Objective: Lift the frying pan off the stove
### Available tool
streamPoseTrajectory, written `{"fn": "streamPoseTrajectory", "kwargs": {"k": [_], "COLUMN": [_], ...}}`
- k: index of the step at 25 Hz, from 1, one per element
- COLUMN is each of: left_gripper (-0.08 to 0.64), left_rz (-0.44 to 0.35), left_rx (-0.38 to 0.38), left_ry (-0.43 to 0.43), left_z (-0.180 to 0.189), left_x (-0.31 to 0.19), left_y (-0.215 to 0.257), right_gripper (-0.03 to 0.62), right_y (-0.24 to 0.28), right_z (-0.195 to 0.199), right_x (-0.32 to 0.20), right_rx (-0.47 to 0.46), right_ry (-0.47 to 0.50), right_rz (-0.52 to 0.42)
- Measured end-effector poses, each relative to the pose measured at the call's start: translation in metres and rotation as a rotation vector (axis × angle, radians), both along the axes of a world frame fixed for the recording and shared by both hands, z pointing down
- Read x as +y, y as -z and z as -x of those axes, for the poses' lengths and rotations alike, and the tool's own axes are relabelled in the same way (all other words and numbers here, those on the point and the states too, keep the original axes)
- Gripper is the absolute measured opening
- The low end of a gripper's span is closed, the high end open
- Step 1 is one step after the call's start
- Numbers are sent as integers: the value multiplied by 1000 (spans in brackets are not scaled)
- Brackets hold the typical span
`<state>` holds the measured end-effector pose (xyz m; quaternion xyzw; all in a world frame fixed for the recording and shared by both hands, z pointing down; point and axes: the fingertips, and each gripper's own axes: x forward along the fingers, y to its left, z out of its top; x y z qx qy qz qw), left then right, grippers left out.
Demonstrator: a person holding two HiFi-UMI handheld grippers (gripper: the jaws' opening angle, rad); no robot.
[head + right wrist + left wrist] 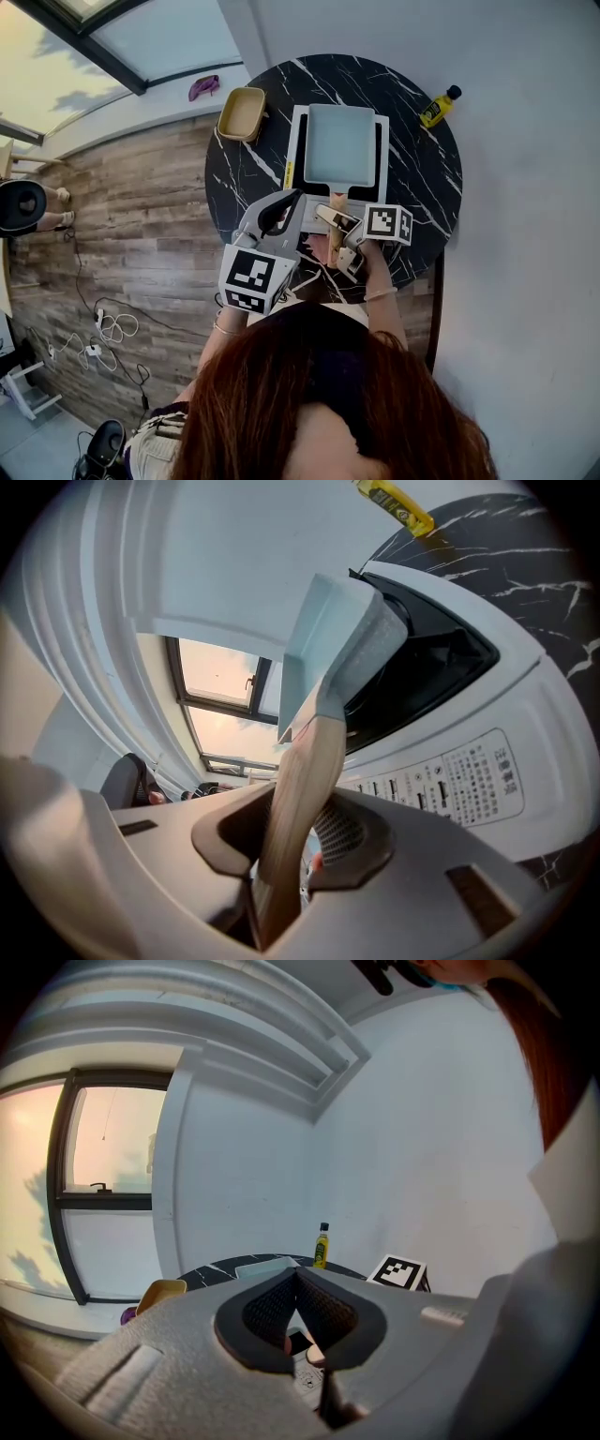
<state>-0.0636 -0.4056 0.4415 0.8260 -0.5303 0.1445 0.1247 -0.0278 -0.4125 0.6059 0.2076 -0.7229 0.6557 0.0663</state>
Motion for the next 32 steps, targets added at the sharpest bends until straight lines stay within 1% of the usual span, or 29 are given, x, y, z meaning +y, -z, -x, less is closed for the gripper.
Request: {"fn": "streamPoseTrajectory", "kwargs": {"k": [2,6,9,13,16,20,25,32], "left_gripper": [12,12,12,12,12,12,12,12], "left_rz": [-22,-23,-56,-43,-74,-85,-94,-108], "left_rx": [4,2,8,5,5,6,3,9], "left_ry": [5,12,20,27,37,43,42,45], "left_z": [0,2,4,8,10,13,13,15], "left_x": [-1,2,2,8,10,17,26,43], "left_y": [5,7,14,14,20,23,27,33], "right_gripper": [118,112,104,98,98,98,97,97], "right_y": [0,0,0,1,3,3,11,24], "right_z": [0,-2,-3,-4,-4,-4,-2,-1], "right_x": [0,0,-1,2,4,9,17,34], "right_rx": [3,24,42,52,52,73,35,31], "right_ry": [1,-8,-21,-34,-38,-33,-45,-43], "right_rz": [-3,-19,-20,-18,-23,-39,-36,-66]}}
